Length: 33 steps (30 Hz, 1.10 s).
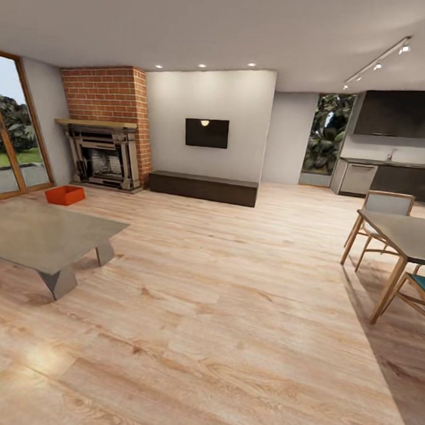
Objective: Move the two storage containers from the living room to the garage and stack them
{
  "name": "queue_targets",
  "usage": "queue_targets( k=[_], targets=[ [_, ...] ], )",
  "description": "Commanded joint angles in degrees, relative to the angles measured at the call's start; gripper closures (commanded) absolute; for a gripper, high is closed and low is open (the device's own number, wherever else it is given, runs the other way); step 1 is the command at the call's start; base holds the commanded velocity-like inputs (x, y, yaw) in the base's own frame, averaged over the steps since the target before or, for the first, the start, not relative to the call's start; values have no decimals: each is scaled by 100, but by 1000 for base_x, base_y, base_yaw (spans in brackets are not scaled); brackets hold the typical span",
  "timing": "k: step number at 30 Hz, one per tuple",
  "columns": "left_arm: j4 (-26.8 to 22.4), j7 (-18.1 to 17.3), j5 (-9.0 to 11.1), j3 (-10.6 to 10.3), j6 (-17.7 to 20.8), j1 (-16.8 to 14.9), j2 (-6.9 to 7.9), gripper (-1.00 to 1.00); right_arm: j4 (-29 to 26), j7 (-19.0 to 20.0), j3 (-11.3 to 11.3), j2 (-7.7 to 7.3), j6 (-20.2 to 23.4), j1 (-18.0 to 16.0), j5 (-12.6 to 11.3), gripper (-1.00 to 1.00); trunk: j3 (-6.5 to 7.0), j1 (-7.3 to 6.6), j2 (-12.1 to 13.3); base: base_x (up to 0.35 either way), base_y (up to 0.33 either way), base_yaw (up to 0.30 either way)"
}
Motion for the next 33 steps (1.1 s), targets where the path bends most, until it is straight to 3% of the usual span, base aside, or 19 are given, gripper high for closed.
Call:
queue_targets(
  k=[1, 33],
  targets=[
    [-3, 12, 36, 4, 20, -2, 0, -100, 13, -9, 48, 4, -25, -5, -47, -100, -6, 3, -2, 322, 0, 0],
    [-3, 12, 32, 4, 20, -2, 0, -100, 15, -9, 48, 4, -25, -7, -44, -100, -6, 3, -2, 322, 0, 0]
  ],
)
